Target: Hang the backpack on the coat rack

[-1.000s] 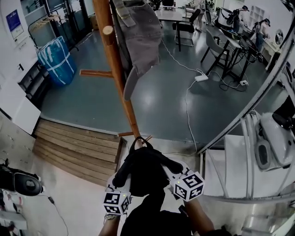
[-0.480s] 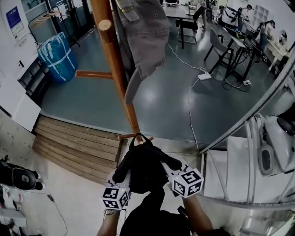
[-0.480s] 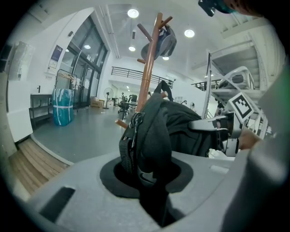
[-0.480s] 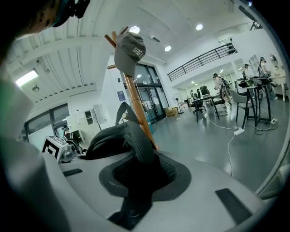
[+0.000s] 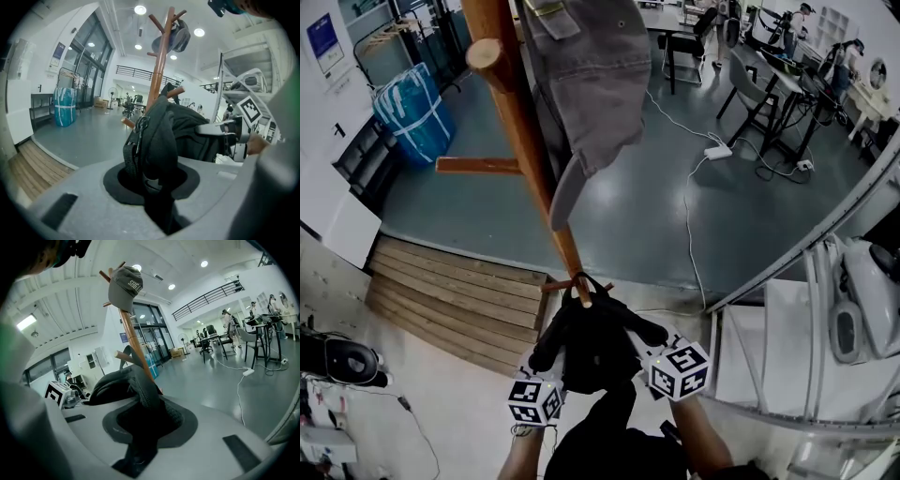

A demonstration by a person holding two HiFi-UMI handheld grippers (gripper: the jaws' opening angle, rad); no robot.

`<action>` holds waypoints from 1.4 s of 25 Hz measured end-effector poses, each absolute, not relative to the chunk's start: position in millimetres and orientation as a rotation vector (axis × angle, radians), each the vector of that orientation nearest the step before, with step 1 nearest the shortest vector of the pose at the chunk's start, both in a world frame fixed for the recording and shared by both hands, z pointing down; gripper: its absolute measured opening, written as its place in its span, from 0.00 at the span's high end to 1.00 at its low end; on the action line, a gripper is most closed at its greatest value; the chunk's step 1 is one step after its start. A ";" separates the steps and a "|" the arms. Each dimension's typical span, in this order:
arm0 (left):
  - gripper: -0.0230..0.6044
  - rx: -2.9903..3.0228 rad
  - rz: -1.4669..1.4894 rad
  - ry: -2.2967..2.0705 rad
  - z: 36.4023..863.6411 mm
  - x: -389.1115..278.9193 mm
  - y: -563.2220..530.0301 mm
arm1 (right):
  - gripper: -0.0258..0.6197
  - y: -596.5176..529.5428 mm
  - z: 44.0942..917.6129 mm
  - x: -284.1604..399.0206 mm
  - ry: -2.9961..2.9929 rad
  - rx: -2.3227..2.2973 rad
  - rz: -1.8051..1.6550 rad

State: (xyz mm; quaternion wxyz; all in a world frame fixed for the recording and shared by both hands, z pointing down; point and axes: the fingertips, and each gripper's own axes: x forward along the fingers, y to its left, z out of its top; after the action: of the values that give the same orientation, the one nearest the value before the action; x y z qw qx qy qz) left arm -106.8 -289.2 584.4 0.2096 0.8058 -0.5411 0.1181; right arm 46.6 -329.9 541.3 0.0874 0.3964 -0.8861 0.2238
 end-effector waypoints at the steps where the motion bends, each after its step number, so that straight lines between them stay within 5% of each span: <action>1: 0.82 2.238 0.331 -1.505 586.8 -107.1 -290.8 | 0.85 -331.8 543.8 46.2 -2.638 1.176 0.671; 35: 0.77 2.145 0.470 -1.550 638.2 -131.1 -335.5 | 0.81 -378.5 590.4 34.8 -2.568 1.177 0.732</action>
State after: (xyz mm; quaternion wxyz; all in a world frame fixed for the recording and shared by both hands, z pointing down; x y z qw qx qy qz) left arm -131.1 -335.5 638.2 0.2250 0.7776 -0.5620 0.1702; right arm 34.8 -378.5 590.4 0.1114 0.4008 -0.8745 0.2493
